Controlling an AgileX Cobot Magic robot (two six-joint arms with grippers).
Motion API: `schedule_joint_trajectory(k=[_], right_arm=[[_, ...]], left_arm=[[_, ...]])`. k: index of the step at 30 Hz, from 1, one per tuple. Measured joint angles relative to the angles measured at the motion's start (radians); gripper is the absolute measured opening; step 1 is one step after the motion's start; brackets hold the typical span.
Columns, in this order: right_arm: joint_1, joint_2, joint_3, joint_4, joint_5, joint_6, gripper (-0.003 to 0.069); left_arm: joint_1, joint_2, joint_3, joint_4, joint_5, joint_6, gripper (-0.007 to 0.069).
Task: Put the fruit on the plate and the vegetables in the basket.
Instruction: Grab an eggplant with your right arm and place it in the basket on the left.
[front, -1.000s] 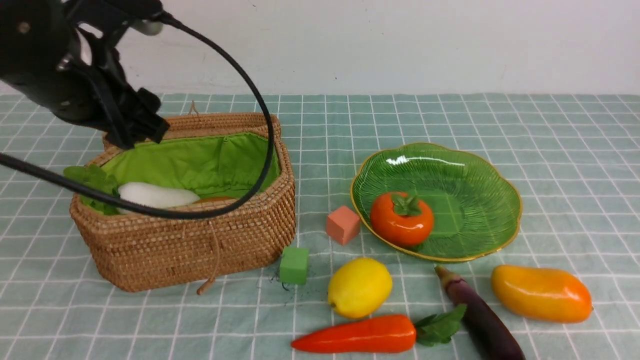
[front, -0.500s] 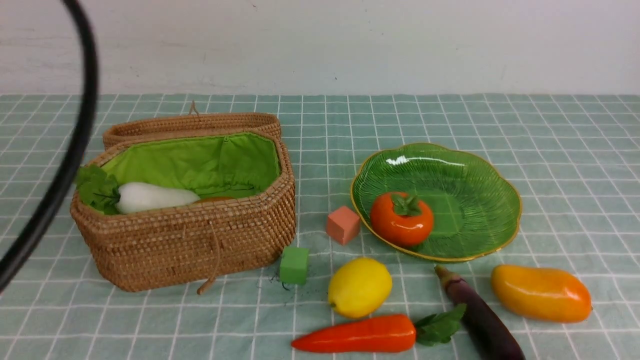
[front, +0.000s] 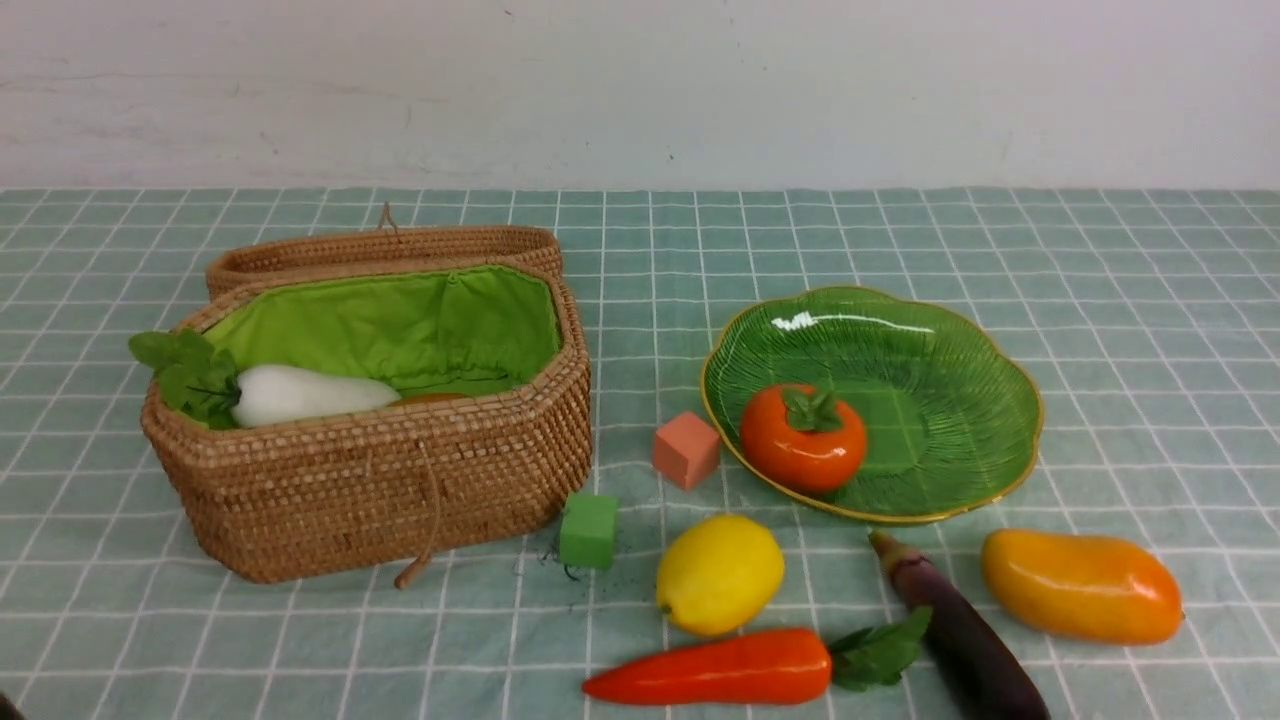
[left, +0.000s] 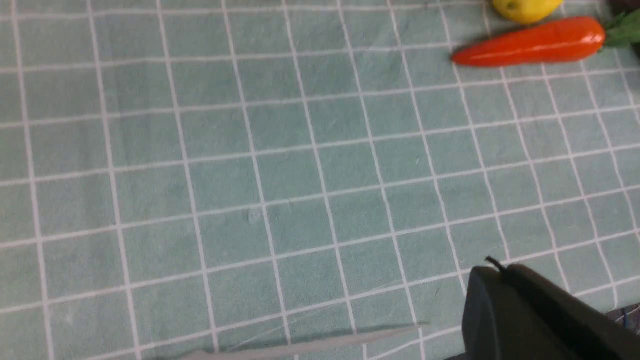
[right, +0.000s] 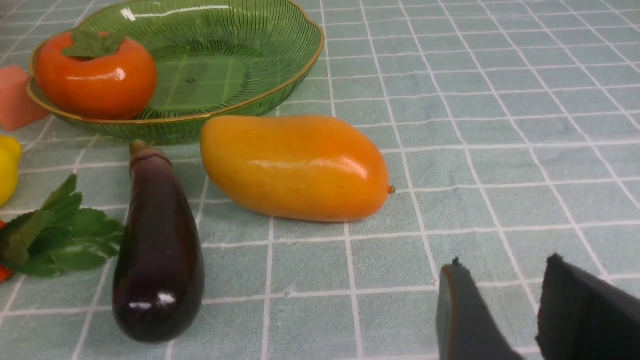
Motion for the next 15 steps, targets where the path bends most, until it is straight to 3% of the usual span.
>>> schedule_joint_trajectory(k=[11,15], right_arm=[[0.000,0.000,0.000,0.000,0.000,0.000,0.0241],[0.000,0.000,0.000,0.000,0.000,0.000,0.0241]], left_arm=[[0.000,0.000,0.018,0.079,0.000,0.000,-0.0013],[0.005,-0.030,0.056,0.135,-0.111,0.000,-0.0013]])
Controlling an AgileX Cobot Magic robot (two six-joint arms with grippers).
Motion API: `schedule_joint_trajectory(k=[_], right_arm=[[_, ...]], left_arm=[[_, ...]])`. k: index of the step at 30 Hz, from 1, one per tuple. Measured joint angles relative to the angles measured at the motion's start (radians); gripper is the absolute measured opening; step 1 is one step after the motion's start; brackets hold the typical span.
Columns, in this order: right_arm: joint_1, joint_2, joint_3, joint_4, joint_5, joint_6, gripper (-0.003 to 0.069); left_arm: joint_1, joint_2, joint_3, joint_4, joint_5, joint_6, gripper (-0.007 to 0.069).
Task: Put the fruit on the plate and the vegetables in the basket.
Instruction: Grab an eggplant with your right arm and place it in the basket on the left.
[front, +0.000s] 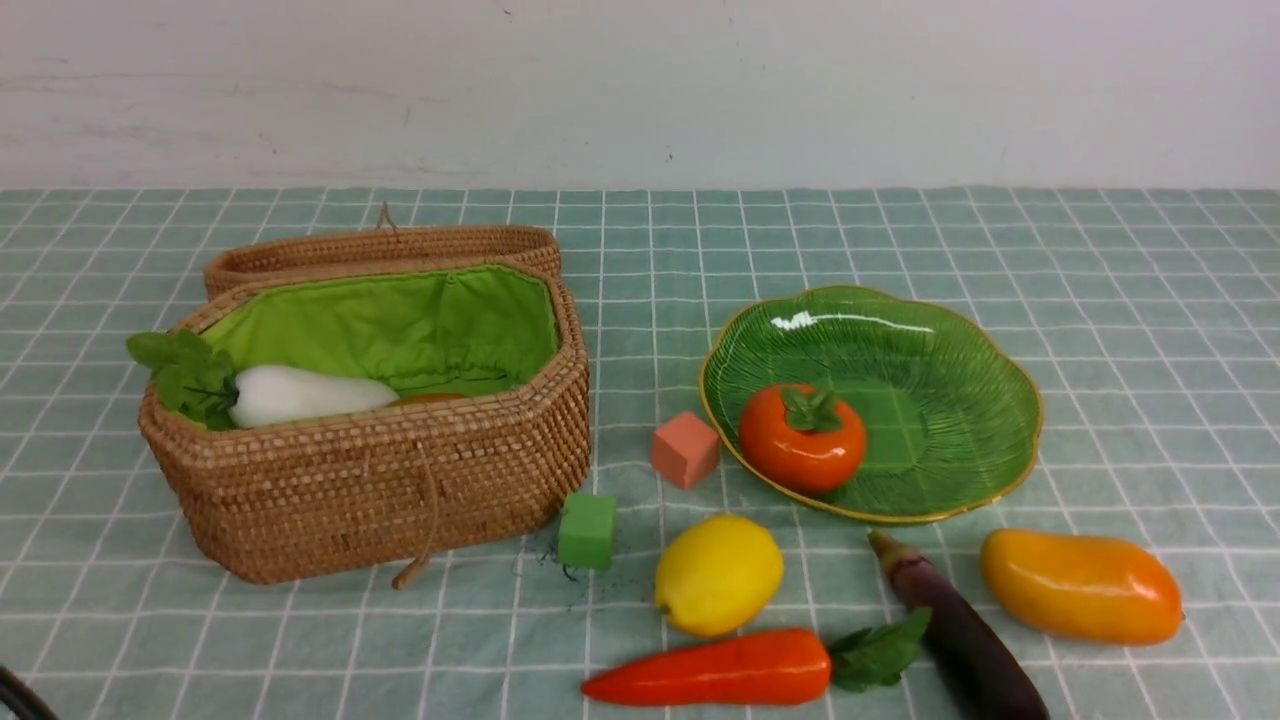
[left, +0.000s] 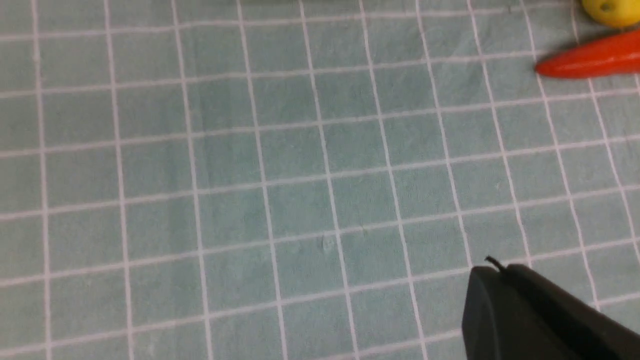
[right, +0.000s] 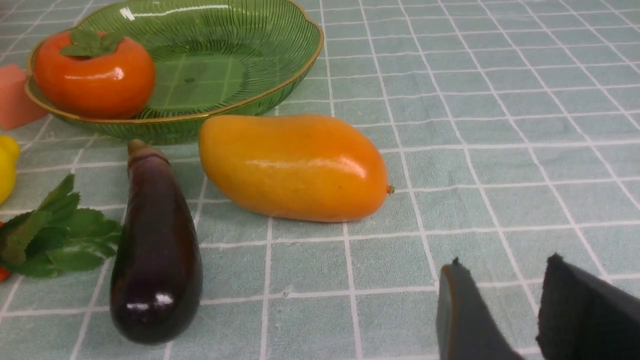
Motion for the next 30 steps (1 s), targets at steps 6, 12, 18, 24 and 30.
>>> schedule_joint_trajectory(k=[6,12,18,24,30], right_arm=[[0.000,0.000,0.000,0.000,0.000,0.000,0.0241],[0.000,0.000,0.000,0.000,0.000,0.000,0.0241],[0.000,0.000,0.000,0.000,0.000,0.000,0.0241],[-0.001,0.000,0.000,0.000,0.000,0.000,0.0241],[-0.001,0.000,0.000,0.000,0.000,0.000,0.0241]], left_arm=[[0.088,-0.198,0.187,0.090,-0.398,0.000,-0.0013],[0.203,-0.451,0.474,0.109,-0.659,0.000,-0.0012],[0.248,-0.478,0.691,0.112,-0.684,0.000,-0.0010],[0.245,-0.478,0.746,0.138,-0.694,0.020,-0.0006],[0.245,-0.478,0.747,0.140,-0.697,0.023,-0.0002]])
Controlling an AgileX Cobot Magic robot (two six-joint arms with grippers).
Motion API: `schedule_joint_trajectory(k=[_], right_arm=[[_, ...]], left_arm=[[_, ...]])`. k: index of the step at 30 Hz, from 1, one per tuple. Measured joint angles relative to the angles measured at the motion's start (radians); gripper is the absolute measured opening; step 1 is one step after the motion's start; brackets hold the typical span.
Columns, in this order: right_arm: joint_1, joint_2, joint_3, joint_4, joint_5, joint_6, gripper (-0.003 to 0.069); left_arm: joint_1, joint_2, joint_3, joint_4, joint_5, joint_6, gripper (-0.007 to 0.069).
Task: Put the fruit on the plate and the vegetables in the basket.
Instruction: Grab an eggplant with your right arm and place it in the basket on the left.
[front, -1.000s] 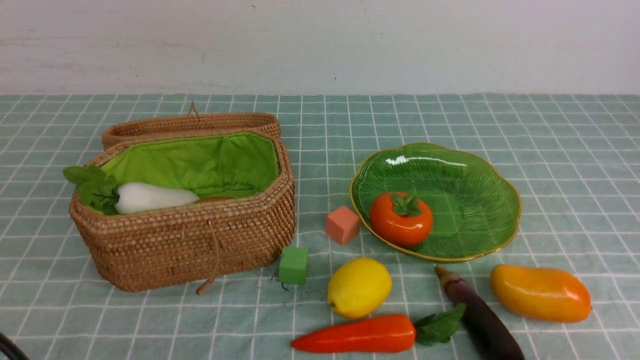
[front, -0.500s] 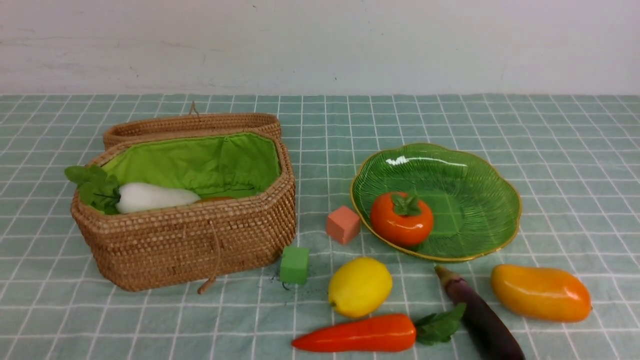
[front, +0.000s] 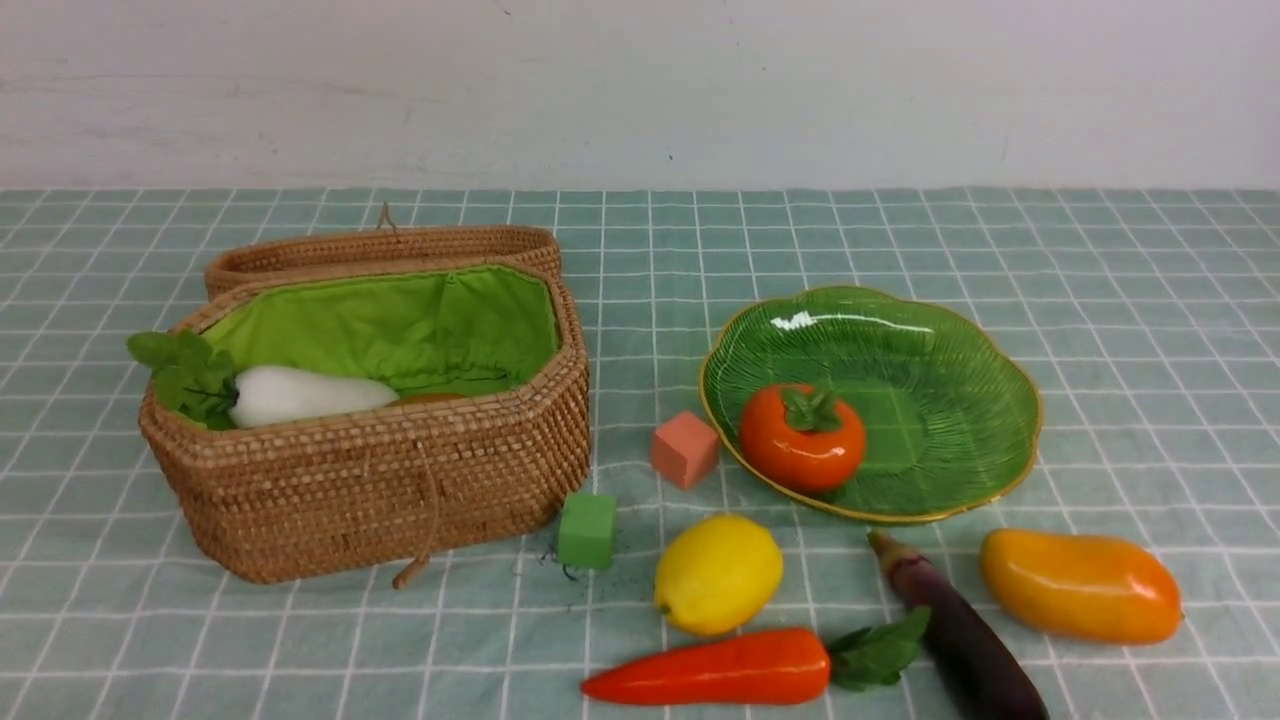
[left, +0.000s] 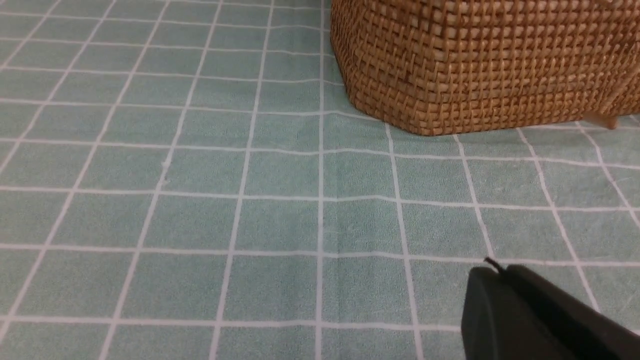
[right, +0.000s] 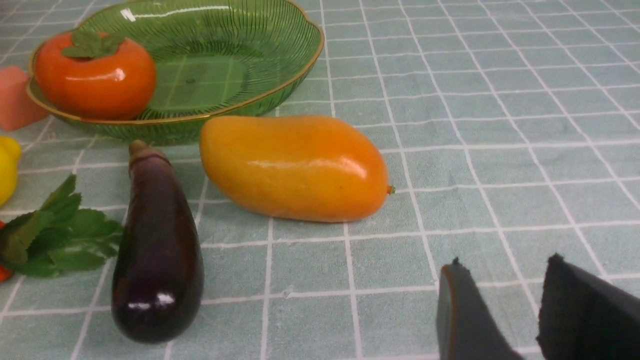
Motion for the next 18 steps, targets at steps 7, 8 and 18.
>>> schedule_joint_trajectory(k=[7,8,18], right_arm=[[0.000,0.000,0.000,0.000,0.000,0.000,0.0241],[0.000,0.000,0.000,0.000,0.000,0.000,0.0241],[0.000,0.000,0.002,0.007,-0.018,0.000,0.0241]], left_arm=[[0.000,0.000,0.000,0.001,0.000,0.000,0.0005],[0.000,0.000,0.000,0.001,0.000,0.000,0.0006],[0.000,0.000,0.000,0.001,0.000,0.000,0.0008]])
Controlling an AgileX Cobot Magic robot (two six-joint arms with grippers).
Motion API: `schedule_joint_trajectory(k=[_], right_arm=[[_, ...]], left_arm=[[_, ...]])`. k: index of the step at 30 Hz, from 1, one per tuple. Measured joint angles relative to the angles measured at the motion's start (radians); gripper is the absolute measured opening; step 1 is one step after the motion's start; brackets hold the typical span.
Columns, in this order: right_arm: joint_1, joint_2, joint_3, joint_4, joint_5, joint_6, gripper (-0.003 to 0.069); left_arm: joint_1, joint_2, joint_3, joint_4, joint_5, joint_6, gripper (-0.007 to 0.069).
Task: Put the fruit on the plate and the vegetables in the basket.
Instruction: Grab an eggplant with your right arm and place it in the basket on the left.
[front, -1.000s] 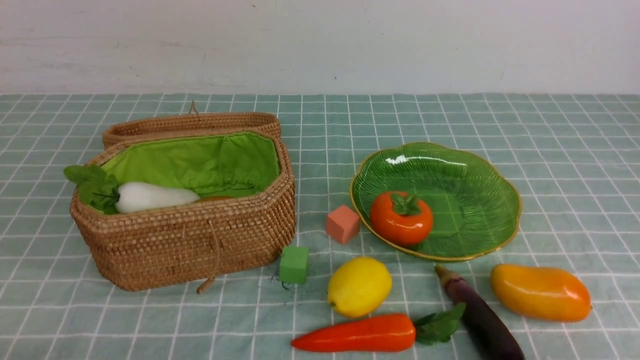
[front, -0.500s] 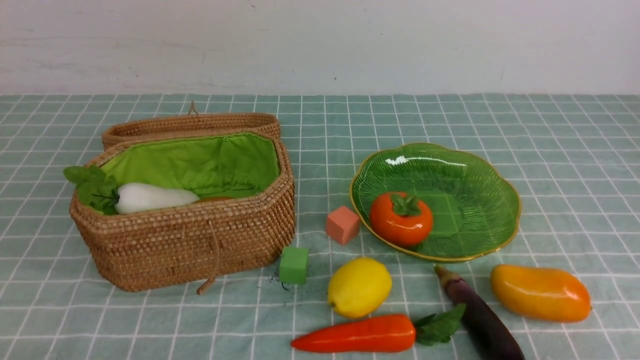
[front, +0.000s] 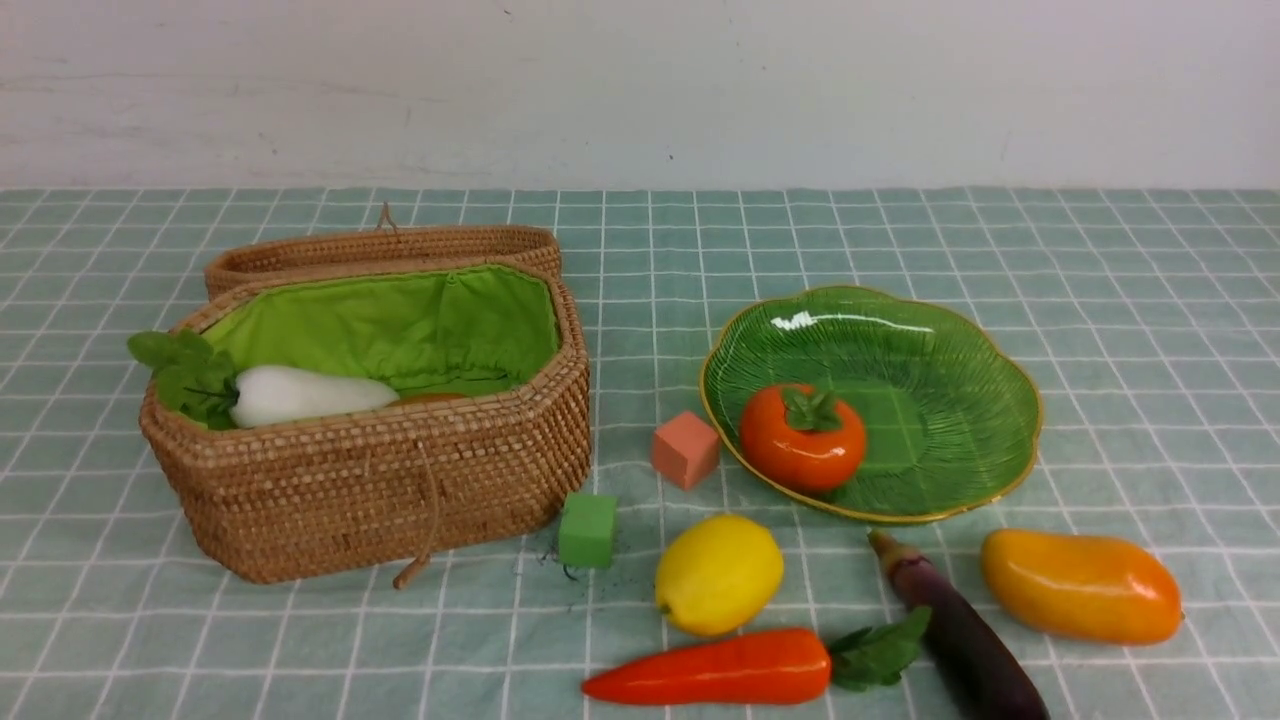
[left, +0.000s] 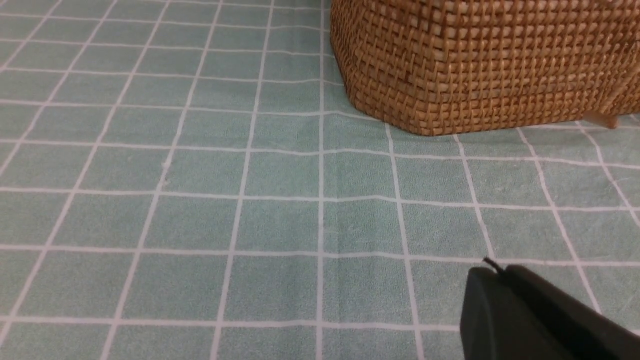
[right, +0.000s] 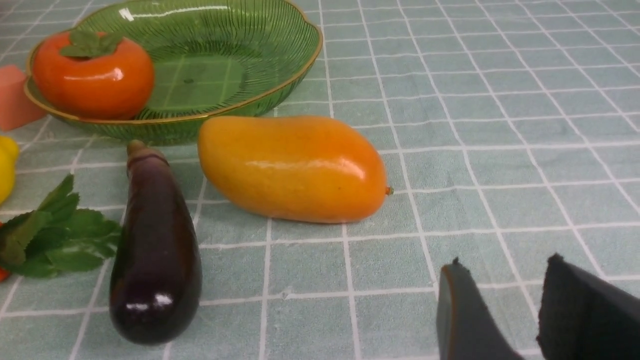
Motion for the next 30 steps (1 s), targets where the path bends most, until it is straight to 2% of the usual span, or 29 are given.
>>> schedule_joint_trajectory(k=[3,8,11,15,19,21,22,23,24,25,26,30], right_arm=[[0.000,0.000,0.010,0.071,-0.075,0.015,0.0241],[0.000,0.000,0.010,0.247,-0.326,0.066,0.0241],[0.000,0.000,0.010,0.303,-0.443,0.075,0.0241],[0.000,0.000,0.002,0.323,-0.505,0.107,0.0241],[0.000,0.000,-0.093,0.322,-0.395,0.146,0.0241],[0.000,0.045,-0.236,0.309,-0.238,0.149,0.0241],[0.000,0.052,-0.236,0.309,-0.238,0.149,0.0241],[0.000,0.122,-0.347,0.288,-0.106,0.142,0.0241],[0.000,0.144,-0.360,0.286,-0.091,0.140,0.0241],[0.001,0.237,-0.465,0.264,0.044,0.112,0.0241],[0.009,0.304,-0.513,0.250,0.107,0.086,0.0241],[0.051,0.423,-0.601,0.203,0.196,-0.037,0.0241]], left_arm=[[0.000,0.000,0.000,0.000,0.000,0.000,0.0012],[0.000,0.000,0.000,0.000,0.000,0.000,0.0016],[0.000,0.000,0.000,0.000,0.000,0.000,0.0019],[0.000,0.000,0.000,0.000,0.000,0.000,0.0022],[0.000,0.000,0.000,0.000,0.000,0.000,0.0027],[0.000,0.000,0.000,0.000,0.000,0.000,0.0029],[0.000,0.000,0.000,0.000,0.000,0.000,0.0029],[0.000,0.000,0.000,0.000,0.000,0.000,0.0030],[0.000,0.000,0.000,0.000,0.000,0.000,0.0030],[0.000,0.000,0.000,0.000,0.000,0.000,0.0032],[0.000,0.000,0.000,0.000,0.000,0.000,0.0034],[0.000,0.000,0.000,0.001,0.000,0.000,0.0039]])
